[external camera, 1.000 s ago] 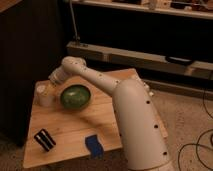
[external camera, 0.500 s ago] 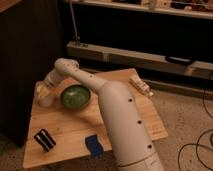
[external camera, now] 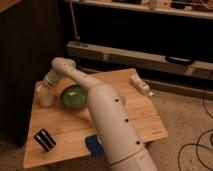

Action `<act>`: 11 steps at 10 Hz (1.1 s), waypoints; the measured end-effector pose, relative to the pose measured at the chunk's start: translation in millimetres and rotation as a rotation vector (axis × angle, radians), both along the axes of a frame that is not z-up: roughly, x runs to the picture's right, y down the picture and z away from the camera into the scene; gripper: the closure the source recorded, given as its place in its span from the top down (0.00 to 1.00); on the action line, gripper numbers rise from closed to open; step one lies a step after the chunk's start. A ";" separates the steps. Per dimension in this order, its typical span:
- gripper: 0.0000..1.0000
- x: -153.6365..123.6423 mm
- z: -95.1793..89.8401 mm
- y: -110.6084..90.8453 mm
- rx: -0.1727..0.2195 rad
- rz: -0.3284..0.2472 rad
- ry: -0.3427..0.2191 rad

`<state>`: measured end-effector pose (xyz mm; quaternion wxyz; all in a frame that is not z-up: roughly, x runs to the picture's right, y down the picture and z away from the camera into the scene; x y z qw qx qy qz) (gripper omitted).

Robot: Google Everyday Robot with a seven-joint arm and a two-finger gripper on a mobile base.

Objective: Place the ceramic cup over the eraser

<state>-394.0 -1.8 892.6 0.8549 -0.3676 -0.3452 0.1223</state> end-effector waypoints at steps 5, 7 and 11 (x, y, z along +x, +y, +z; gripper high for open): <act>0.00 46.3 -75.5 -61.7 0.001 -0.056 -0.025; 0.00 81.9 -110.5 -69.9 0.005 -0.078 -0.030; 0.00 144.3 -178.9 -29.7 0.018 -0.126 -0.063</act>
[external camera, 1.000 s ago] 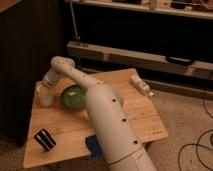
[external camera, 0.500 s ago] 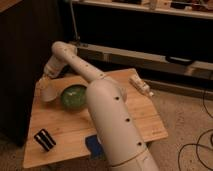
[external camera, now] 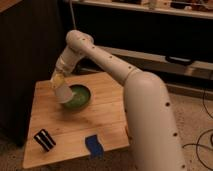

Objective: Place the ceramic cup over the eraser

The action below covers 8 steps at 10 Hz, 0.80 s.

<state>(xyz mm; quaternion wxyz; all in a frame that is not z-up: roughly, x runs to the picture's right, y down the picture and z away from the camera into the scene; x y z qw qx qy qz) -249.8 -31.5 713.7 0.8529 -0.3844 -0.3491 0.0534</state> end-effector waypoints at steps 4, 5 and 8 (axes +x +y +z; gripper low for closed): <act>0.00 5.7 -64.0 16.0 0.037 0.072 -0.067; 0.00 6.6 -73.3 8.7 0.035 0.109 -0.098; 0.00 -1.3 -96.6 2.2 0.007 0.192 -0.207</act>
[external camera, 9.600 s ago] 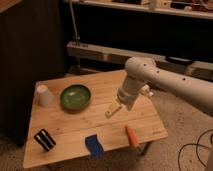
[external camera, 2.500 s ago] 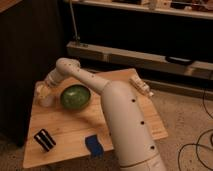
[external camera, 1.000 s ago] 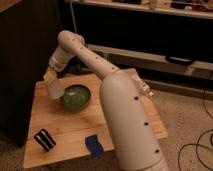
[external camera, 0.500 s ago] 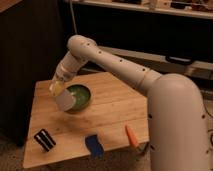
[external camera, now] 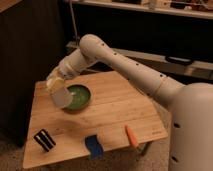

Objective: Place the ceramic cup over the eraser

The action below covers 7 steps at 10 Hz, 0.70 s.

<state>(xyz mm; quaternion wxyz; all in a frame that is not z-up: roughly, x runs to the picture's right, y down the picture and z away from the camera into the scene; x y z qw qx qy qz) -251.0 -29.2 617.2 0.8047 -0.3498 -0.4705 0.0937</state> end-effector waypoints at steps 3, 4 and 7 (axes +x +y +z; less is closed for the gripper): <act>0.00 -19.4 -34.3 23.9 -0.013 -0.021 -0.083; 0.00 -26.3 -46.0 34.2 -0.020 -0.044 -0.114; 0.00 -39.9 -71.7 64.8 -0.027 -0.105 -0.201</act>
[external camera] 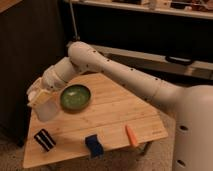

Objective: Place the ceramic cup over the eraser

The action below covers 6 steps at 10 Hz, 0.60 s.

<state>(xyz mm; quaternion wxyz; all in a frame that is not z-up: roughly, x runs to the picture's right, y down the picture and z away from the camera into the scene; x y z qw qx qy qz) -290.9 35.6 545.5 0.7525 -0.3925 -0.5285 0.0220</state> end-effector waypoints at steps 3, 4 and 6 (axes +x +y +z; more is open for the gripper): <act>0.00 -13.7 -8.1 25.0 0.015 -0.040 -0.130; 0.00 -16.7 -8.9 31.5 0.013 -0.046 -0.165; 0.00 -25.2 -14.1 46.0 0.017 -0.070 -0.242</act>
